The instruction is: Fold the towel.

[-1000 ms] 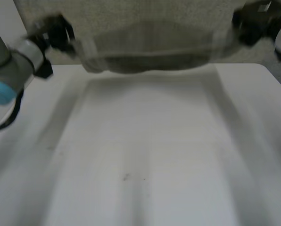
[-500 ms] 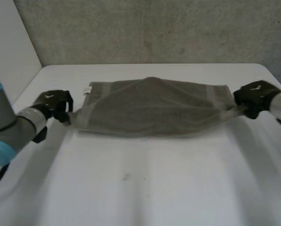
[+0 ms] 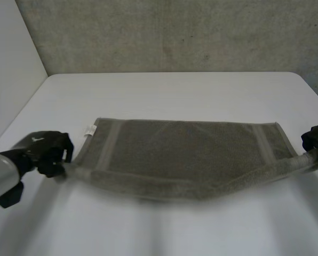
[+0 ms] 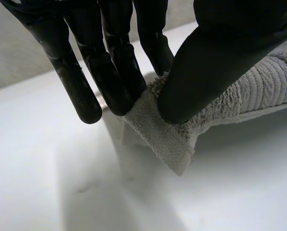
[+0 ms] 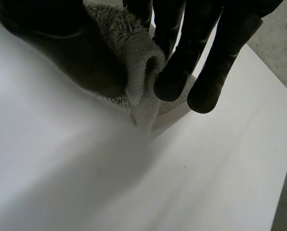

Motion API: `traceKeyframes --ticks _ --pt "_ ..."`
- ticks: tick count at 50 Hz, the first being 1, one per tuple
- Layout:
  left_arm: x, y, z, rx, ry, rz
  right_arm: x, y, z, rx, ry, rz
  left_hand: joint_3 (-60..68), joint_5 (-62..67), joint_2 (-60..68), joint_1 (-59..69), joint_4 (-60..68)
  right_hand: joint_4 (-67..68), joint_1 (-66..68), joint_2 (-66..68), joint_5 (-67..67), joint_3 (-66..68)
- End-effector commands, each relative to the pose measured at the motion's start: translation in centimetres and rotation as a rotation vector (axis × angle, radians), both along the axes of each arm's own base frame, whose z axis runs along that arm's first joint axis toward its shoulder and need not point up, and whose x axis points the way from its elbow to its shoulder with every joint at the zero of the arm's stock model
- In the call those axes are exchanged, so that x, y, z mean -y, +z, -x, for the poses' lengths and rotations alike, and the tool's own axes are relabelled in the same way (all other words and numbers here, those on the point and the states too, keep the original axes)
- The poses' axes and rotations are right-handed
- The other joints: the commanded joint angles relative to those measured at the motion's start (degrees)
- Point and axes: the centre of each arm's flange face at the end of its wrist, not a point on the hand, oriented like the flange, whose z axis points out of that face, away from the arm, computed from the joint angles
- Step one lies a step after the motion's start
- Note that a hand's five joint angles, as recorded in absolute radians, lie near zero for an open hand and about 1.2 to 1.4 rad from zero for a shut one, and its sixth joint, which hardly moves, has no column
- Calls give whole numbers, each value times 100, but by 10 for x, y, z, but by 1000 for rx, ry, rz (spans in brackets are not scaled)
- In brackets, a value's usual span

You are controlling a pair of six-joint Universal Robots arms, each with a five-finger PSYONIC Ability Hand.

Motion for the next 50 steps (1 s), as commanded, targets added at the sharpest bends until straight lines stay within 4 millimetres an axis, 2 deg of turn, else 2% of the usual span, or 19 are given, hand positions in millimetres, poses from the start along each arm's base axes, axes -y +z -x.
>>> traceKeyframes --ticks 1,2,3,5,6,8,11,16,22,24,35,50 --pt "22 -26 32 15 -82 -55 35 -23 5 48 -61 -33 1027 1134 1026 1217 1015 272 377 508 348 255" --pt "32 -29 33 22 -62 -55 43 -29 4 53 -74 -39 1027 1134 1026 1217 1015 272 377 508 348 255" --pt "32 -29 33 22 -61 -55 43 -29 4 53 -74 -39 1027 1134 1026 1217 1015 272 377 508 348 255" --pt "52 -32 37 21 -30 -41 57 -37 2 62 -95 -37 1027 1134 1026 1217 1015 272 377 508 348 255" --pt "52 -32 37 21 -30 -40 57 -37 2 62 -95 -37 1027 1134 1026 1217 1015 272 377 508 348 255" --pt "71 -33 45 1 -23 -20 69 -42 0 85 -122 -29 1027 1134 1026 1217 1015 272 377 508 348 255" --pt "78 -33 51 -10 -32 -8 76 -43 0 97 -138 -17 1027 1134 1026 1217 1015 272 377 508 348 255" --pt "109 -34 62 -20 -2 42 97 -52 -12 145 -156 15 1027 1134 1026 1217 1015 272 377 508 348 255" --pt "130 -40 70 -9 20 76 113 -60 -19 155 -179 40 1027 1134 1026 1217 1015 272 377 508 348 255" --pt "141 -43 77 -15 12 94 121 -64 -27 151 -176 57 1027 1134 1026 1217 1015 272 377 508 348 255" --pt "167 -60 94 -13 2 115 143 -80 -46 128 -184 94 1027 1134 1026 1217 1015 272 377 508 348 255" --pt "191 -75 103 0 28 135 164 -91 -45 104 -226 136 1027 1134 1026 1217 1015 272 377 508 348 255"
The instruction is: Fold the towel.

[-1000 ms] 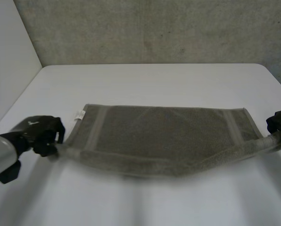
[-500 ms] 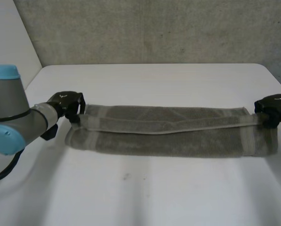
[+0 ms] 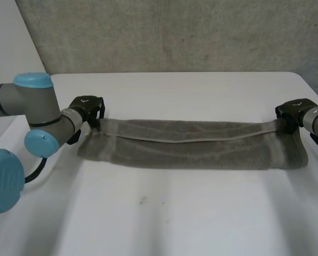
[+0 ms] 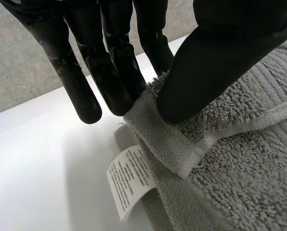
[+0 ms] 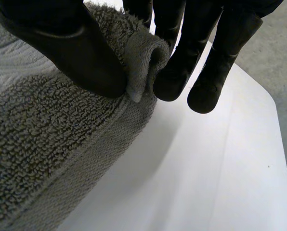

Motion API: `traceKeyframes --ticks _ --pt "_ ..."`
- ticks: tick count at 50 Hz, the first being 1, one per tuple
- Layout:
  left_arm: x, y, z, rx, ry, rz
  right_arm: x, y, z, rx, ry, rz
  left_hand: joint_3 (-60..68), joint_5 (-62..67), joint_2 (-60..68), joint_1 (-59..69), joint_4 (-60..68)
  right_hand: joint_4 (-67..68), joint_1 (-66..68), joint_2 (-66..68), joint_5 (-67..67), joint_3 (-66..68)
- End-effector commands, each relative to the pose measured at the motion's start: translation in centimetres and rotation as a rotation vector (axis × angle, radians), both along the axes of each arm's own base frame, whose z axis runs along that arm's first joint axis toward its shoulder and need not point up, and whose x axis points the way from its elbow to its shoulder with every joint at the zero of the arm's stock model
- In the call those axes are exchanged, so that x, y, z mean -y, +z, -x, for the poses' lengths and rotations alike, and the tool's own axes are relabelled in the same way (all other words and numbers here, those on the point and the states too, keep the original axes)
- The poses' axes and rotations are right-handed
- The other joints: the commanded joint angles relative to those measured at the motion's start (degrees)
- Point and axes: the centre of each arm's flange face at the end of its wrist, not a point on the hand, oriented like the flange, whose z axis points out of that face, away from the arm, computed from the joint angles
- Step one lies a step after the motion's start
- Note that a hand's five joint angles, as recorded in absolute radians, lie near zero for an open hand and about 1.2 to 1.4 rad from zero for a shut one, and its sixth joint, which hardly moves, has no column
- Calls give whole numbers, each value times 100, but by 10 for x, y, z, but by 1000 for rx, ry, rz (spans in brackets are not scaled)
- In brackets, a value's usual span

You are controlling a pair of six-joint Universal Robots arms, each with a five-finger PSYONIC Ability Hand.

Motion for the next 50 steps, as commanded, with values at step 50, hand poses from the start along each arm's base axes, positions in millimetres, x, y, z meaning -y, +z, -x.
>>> traceKeyframes --ticks 50 --pt "-78 98 -4 -86 -8 22 -47 97 25 140 8 217 -5816 -5710 -5818 -5627 -5831 -6268 -6163 -6032 -6192 -6288"
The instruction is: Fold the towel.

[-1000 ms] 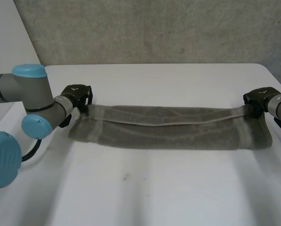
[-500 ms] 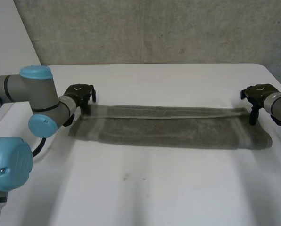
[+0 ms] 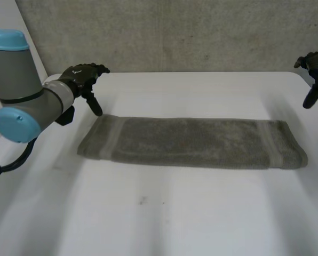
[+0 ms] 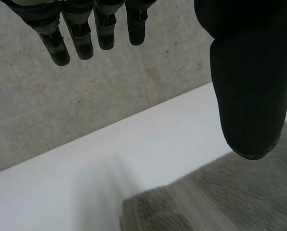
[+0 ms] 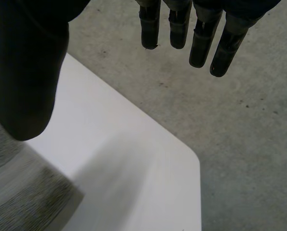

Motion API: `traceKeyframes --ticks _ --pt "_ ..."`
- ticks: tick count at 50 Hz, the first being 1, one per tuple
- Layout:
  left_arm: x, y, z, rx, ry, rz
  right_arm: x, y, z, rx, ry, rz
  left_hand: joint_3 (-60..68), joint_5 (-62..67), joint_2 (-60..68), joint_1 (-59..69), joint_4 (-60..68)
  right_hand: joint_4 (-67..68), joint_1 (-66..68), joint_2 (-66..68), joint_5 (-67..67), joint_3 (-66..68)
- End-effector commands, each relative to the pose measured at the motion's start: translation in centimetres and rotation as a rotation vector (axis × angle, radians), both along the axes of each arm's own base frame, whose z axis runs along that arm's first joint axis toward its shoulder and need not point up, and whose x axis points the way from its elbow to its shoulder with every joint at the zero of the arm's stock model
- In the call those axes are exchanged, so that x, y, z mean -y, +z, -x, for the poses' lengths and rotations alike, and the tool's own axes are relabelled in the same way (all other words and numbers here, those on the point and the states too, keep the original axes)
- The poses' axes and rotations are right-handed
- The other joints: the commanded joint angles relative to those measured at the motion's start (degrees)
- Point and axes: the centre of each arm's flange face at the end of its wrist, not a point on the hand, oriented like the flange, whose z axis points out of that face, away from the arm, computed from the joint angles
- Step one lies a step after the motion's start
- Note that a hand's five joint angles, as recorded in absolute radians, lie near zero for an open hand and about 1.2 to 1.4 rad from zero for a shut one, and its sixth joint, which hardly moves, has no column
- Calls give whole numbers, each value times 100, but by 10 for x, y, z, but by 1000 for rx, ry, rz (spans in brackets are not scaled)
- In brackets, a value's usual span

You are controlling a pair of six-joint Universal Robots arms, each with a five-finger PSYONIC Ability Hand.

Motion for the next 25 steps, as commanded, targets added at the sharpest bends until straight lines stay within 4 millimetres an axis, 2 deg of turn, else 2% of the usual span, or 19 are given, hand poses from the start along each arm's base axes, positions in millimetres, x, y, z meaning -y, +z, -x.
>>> traceKeyframes --ticks 1,2,4,7,8,9,11,14,16,25 --pt "-44 -6 -13 19 -4 -53 -45 -14 10 -17 49 -39 163 -12 177 126 168 211 334 258 334 288" --pt "-44 -6 -13 19 -4 -53 -45 -14 10 -17 50 -39 163 -12 177 126 168 213 336 260 336 291" --pt "-58 -10 -17 15 -7 -39 -62 -26 9 -35 70 -42 163 -12 177 126 168 465 587 511 588 542" --pt "-69 -14 -22 10 -12 -38 -70 -32 8 -42 80 -45 163 -12 177 126 168 516 639 563 639 594" --pt "-69 -14 -22 10 -12 -38 -78 -42 8 -51 89 -63 163 -12 177 126 168 550 672 596 672 627" --pt "-75 -17 -23 8 -20 -40 -78 -42 8 -51 89 -64 163 -12 177 126 168 550 673 597 673 627" --pt "-80 -21 -25 9 -21 -48 -90 -62 8 -76 103 -101 163 -12 177 126 168 885 1007 931 1008 962" --pt "-87 -28 -26 11 -24 -55 -95 -70 7 -89 117 -112 163 -12 177 126 168 1038 1160 1084 1161 1115" --pt "-91 -32 -26 13 -27 -61 -101 -83 5 -124 144 -126 163 -12 177 126 168 1121 1244 1168 1244 1199" --pt "-97 -51 -29 14 -24 -70 -97 -118 7 -178 152 -143 163 -12 177 126 168 1694 1816 1740 1817 1771"
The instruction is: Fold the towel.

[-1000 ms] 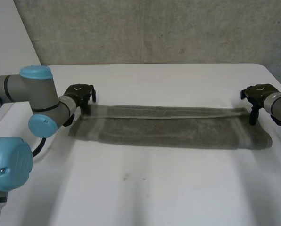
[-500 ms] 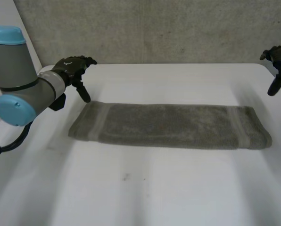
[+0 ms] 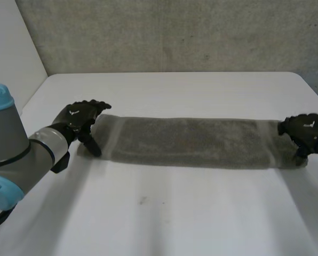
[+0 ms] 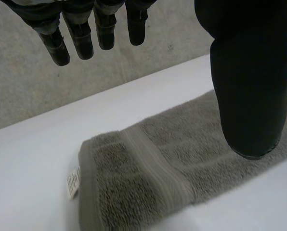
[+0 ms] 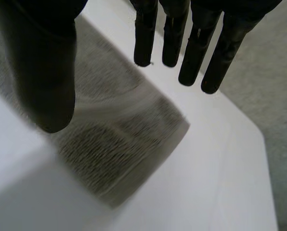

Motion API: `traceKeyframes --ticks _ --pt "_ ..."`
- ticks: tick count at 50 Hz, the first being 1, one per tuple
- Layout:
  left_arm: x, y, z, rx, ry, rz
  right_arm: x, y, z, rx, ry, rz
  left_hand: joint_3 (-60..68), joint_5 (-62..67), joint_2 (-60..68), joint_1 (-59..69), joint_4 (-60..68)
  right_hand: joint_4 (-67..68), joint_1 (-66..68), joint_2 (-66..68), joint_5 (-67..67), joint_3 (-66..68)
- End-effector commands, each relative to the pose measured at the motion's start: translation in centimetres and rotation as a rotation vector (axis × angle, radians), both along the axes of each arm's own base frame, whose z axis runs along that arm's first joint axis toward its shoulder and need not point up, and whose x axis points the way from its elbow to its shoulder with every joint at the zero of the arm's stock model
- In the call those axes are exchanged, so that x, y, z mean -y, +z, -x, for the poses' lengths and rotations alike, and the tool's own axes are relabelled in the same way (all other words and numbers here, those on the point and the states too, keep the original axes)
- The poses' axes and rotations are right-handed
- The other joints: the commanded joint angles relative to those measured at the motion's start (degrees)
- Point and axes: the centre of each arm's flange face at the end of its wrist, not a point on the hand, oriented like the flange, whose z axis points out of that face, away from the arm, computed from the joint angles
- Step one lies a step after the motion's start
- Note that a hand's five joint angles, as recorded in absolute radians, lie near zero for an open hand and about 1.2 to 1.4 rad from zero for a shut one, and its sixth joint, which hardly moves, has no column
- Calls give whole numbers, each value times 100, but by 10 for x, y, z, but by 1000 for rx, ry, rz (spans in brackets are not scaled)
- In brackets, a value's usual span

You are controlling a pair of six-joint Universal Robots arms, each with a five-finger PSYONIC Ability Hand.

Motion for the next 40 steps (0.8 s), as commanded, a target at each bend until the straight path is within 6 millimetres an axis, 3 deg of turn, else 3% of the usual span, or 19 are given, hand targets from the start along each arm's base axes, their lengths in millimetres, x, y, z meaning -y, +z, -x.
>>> traceKeyframes --ticks 1,9,12,15,16,17,24,29,32,35,37,40 --pt "-4 -13 -2 1 3 -4 6 -33 2 -55 10 -10 150 -12 163 126 153 440 492 502 381 465" --pt "-3 -12 -3 -2 5 -1 13 -43 9 -62 -4 -26 150 -12 163 126 153 1080 1131 1141 1021 1104" --pt "-3 -9 -3 -5 7 8 14 -46 10 -68 -5 -30 150 -12 163 126 153 1954 2006 2016 1896 1979" --pt "-4 -7 -3 -6 7 12 18 -50 13 -80 -8 -28 150 -12 163 126 153 4047 4098 4108 3988 4071" --pt "-3 -7 -3 -6 7 11 18 -50 13 -80 -8 -28 134 -29 146 109 137 4057 4109 4118 3998 4082" --pt "-3 -7 -3 -6 7 11 20 -49 14 -86 -16 -24 133 -29 146 109 137 5217 5269 5278 5158 5242" --pt "-4 -8 -4 -5 7 9 33 -48 29 -135 -99 -4 133 -29 146 109 137 5229 5280 5290 5170 5253" --pt "-4 -9 -4 -5 8 7 46 -42 56 -193 -167 26 133 -29 146 109 137 5229 5280 5290 5170 5253" --pt "-4 -9 -4 -5 8 7 51 -39 63 -211 -179 41 133 -29 146 109 137 5229 5280 5290 5170 5253" --pt "-5 -9 -4 -5 7 3 61 -31 74 -235 -202 76 133 -29 146 109 137 5229 5280 5290 5170 5253" --pt "-4 -9 -4 -5 7 5 75 -16 87 -256 -234 132 133 -29 146 109 137 5229 5280 5290 5170 5253" --pt "-5 -9 -4 -5 7 6 81 -7 89 -262 -246 158 150 -12 163 125 153 5229 5280 5290 5170 5253"
